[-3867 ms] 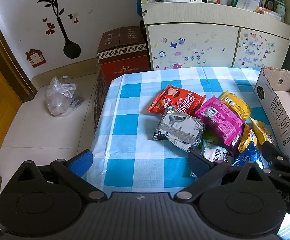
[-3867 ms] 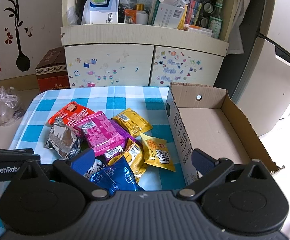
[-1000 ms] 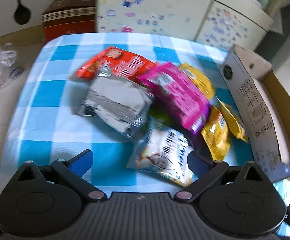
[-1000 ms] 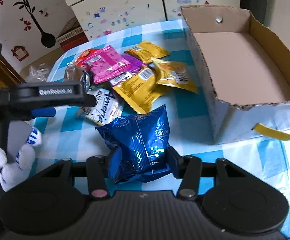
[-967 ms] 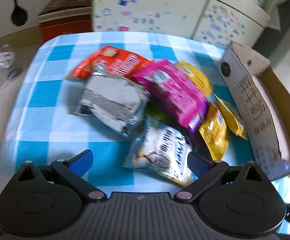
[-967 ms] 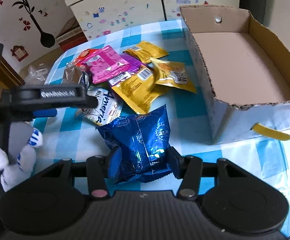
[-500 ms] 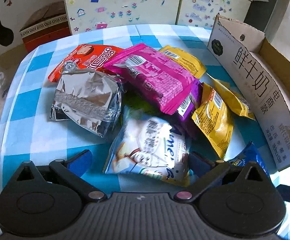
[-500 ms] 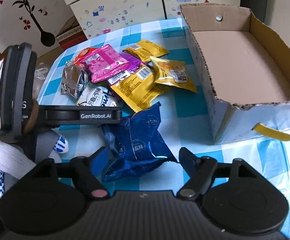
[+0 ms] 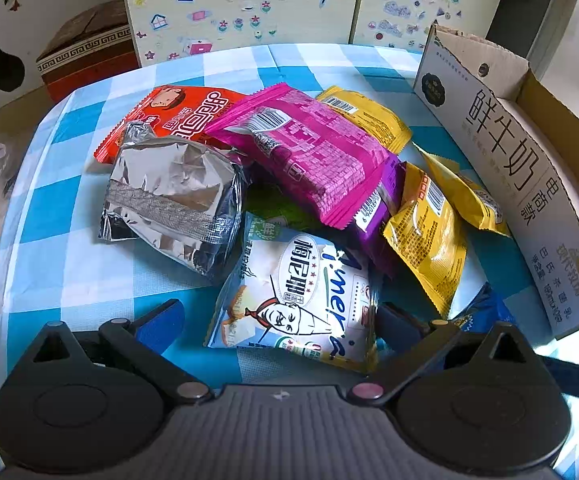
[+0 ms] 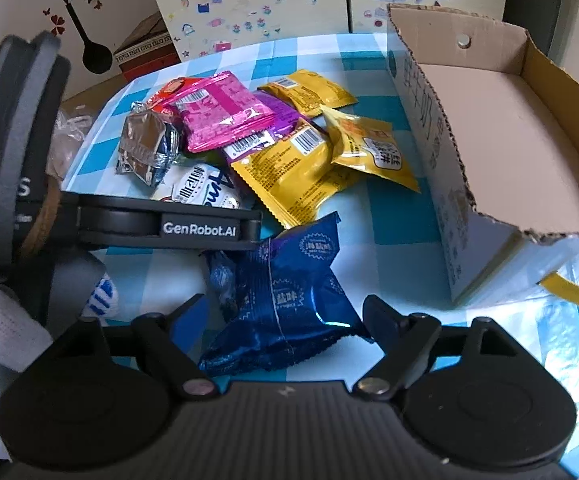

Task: Organize snacks
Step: 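Lower the right gripper onto the blue packet and close it, then lift the blue packet with the right gripper while the left gripper grasps the white Amerie packet, then carry the blue packet into the cardboard box and open the right gripper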

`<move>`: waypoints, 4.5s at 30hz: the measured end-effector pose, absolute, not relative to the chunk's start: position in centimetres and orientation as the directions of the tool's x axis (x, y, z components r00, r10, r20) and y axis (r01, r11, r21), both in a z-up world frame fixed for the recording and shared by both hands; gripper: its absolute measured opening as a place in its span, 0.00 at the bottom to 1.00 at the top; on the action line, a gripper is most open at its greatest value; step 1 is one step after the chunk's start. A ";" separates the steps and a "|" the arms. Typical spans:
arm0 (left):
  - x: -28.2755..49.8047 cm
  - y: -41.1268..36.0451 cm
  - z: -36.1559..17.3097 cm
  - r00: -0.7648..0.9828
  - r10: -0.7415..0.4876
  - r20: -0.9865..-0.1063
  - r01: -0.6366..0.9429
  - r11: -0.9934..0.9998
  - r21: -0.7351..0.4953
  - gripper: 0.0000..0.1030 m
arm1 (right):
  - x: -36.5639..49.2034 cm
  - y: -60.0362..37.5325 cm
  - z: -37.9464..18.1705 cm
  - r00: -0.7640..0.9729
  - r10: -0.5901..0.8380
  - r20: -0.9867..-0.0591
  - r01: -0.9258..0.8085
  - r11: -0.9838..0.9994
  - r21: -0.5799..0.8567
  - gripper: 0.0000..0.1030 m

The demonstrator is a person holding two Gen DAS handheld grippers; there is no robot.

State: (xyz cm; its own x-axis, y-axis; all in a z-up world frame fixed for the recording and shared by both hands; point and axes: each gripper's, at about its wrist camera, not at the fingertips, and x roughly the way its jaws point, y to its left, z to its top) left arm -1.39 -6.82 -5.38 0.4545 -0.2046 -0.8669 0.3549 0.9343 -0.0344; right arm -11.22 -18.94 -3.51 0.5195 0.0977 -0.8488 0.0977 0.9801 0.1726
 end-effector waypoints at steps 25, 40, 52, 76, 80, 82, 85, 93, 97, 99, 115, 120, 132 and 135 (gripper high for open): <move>-5.4 -2.3 -2.8 0.505 -0.220 -0.834 0.258 0.961 -0.097 0.54 | -12.8 -18.5 -1.2 0.586 0.156 -0.795 0.001 0.981 0.193 0.57; -10.0 -1.2 -1.1 0.557 -0.201 -0.806 0.225 0.971 -0.087 0.36 | -14.0 -19.5 1.2 0.649 0.198 -0.734 -0.010 0.968 0.252 0.57; -9.9 0.1 -2.3 0.551 -0.175 -0.816 0.117 0.984 -0.132 0.80 | -14.7 -20.0 2.1 0.666 0.218 -0.714 -0.013 0.960 0.281 0.57; -10.2 -3.4 -2.7 0.599 -0.139 -0.789 0.218 0.976 -0.006 0.65 | -13.5 -21.0 0.3 0.655 0.230 -0.720 0.037 0.942 0.334 0.57; -10.6 -3.7 -1.9 0.601 -0.136 -0.787 0.213 0.977 -0.006 0.65 | -13.7 -21.2 0.6 0.664 0.231 -0.711 0.030 0.942 0.335 0.57; -10.7 -3.6 -1.5 0.603 -0.135 -0.786 0.204 0.979 -0.011 0.65 | -13.9 -21.4 0.8 0.673 0.235 -0.702 0.029 0.939 0.342 0.57; -10.9 -3.7 -0.8 0.612 -0.136 -0.779 0.200 0.980 -0.014 0.65 | -14.1 -21.7 1.4 0.689 0.239 -0.684 0.025 0.935 0.353 0.57; -11.5 -5.0 1.8 0.651 -0.143 -0.745 0.216 0.976 0.001 0.65 | -14.7 -23.0 3.2 0.749 0.252 -0.613 0.012 0.919 0.393 0.56; -11.7 -6.2 3.2 0.670 -0.167 -0.723 0.241 0.971 -0.001 0.65 | -15.0 -24.1 4.1 0.778 0.247 -0.578 0.019 0.910 0.414 0.56; -11.7 -6.9 3.8 0.677 -0.180 -0.714 0.254 0.967 -0.002 0.65 | -15.2 -24.8 4.5 0.790 0.244 -0.562 0.028 0.902 0.431 0.56; -10.7 -12.3 6.7 0.689 -0.272 -0.672 0.337 0.941 -0.036 0.65 | -16.5 -30.8 6.8 0.874 0.142 -0.465 0.138 0.845 0.517 0.55; -10.2 -14.3 6.9 0.677 -0.305 -0.670 0.362 0.930 -0.058 0.65 | -16.6 -32.4 6.8 0.875 0.086 -0.476 0.205 0.825 0.527 0.55; -9.1 -18.2 6.6 0.650 -0.339 -0.680 0.412 0.909 -0.058 0.65 | -16.7 -34.5 5.9 0.845 -0.009 -0.535 0.336 0.787 0.518 0.55; -8.9 -18.8 6.5 0.649 -0.340 -0.681 0.419 0.906 -0.053 0.65 | -16.7 -34.8 5.8 0.840 -0.029 -0.542 0.356 0.782 0.511 0.51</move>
